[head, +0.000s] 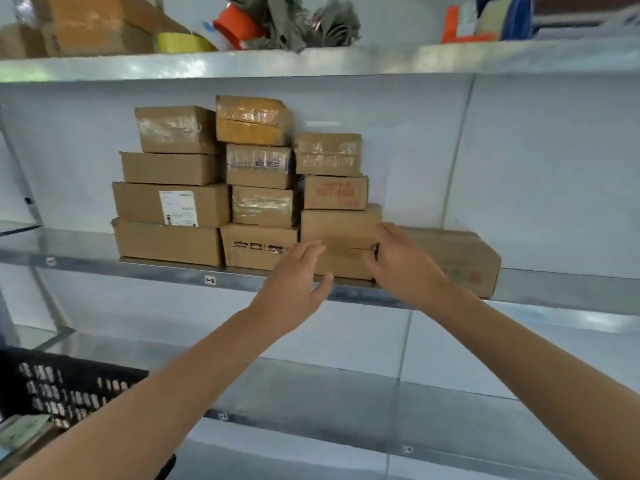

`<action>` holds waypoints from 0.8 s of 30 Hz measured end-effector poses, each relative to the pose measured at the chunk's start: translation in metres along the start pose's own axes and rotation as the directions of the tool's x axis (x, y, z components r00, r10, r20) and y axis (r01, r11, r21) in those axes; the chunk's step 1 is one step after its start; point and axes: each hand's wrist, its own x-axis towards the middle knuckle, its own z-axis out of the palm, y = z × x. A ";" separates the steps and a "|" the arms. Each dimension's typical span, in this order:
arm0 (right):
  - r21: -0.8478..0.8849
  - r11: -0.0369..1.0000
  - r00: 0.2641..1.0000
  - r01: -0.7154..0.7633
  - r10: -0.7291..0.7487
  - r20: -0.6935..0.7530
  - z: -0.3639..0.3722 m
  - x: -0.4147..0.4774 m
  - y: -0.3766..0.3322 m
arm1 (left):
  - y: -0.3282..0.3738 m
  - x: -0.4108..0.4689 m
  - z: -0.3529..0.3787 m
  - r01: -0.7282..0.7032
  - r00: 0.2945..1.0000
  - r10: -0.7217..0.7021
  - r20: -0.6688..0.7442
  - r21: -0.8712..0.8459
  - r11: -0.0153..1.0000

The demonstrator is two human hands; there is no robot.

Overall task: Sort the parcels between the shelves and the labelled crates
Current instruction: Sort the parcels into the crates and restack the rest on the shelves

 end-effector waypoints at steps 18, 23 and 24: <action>0.101 0.908 0.913 -0.407 0.403 0.059 -0.042 -0.051 0.186 | 0.064 0.068 0.129 0.337 0.941 -0.315 0.121 -0.360 0.870; 0.338 0.859 0.913 -0.384 0.407 0.005 -0.043 -0.052 0.207 | 0.077 0.082 0.135 0.346 0.921 -0.390 0.020 -0.505 0.791; 0.369 0.840 0.899 -0.399 0.437 -0.023 -0.043 -0.050 0.211 | 0.080 0.087 0.134 0.363 0.913 -0.406 0.023 -0.500 0.787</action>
